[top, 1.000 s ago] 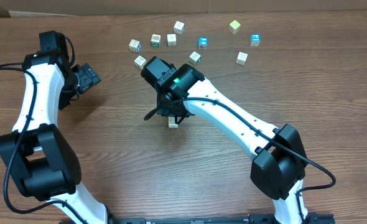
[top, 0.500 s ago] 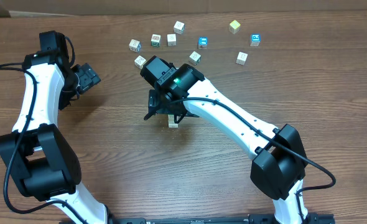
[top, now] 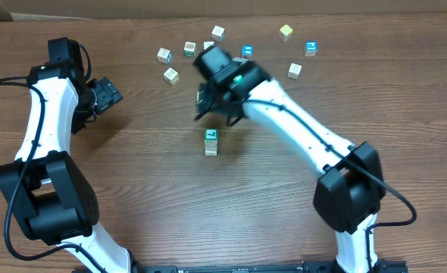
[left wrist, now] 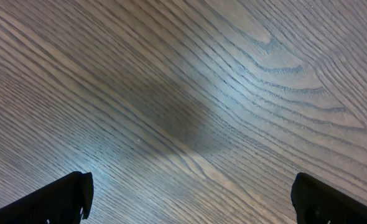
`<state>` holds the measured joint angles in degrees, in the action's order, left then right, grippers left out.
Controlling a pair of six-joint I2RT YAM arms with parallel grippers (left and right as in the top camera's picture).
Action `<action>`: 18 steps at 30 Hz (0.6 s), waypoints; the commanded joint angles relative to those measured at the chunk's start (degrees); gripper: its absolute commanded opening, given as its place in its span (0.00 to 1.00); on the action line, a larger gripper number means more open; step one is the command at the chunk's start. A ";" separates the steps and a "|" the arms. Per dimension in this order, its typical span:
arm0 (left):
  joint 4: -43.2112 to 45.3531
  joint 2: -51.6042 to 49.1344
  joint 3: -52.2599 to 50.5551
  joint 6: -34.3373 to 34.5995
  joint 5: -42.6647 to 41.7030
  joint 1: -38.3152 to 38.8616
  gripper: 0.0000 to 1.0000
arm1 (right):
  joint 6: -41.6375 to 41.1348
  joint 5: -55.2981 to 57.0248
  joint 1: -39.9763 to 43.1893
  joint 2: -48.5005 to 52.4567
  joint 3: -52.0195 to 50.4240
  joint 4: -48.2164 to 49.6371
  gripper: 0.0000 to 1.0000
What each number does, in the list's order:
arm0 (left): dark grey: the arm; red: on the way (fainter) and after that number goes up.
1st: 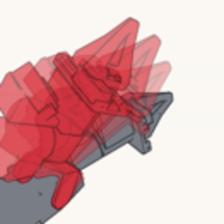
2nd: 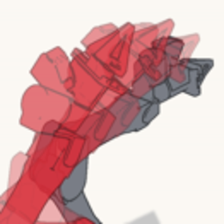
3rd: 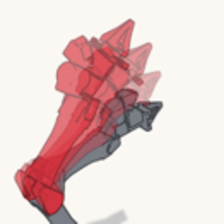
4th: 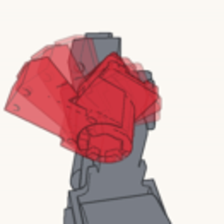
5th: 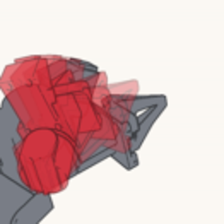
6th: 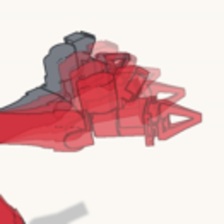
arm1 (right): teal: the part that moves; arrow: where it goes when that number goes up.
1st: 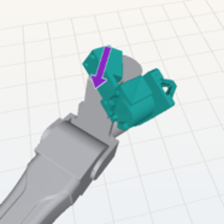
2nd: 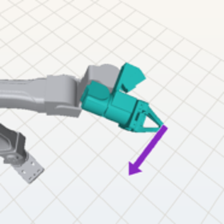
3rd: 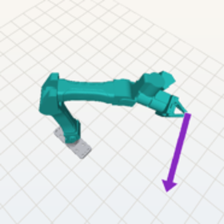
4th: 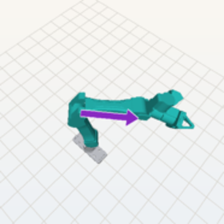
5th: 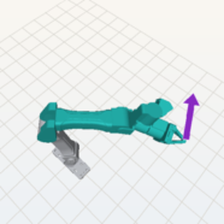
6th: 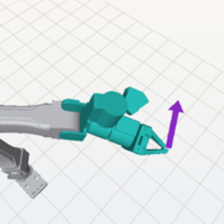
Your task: Form a tower
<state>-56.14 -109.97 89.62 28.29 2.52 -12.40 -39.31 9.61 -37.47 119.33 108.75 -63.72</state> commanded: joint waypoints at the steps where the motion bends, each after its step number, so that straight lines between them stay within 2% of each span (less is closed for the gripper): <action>1: 0.02 -0.28 0.48 -0.63 -0.02 0.15 1.00 | 0.61 8.83 6.27 0.22 1.90 0.22 1.00; 11: 0.02 -0.28 0.48 -0.66 -0.02 0.15 1.00 | 0.57 11.82 19.12 0.26 -1.77 -2.82 1.00; 18: 0.02 -0.28 0.48 -0.63 -0.02 0.09 0.99 | 0.55 5.68 25.42 0.26 -1.95 -2.51 1.00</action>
<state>-56.14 -109.95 89.62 28.29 2.55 -12.40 -38.98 17.89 -13.47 119.55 107.22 -66.61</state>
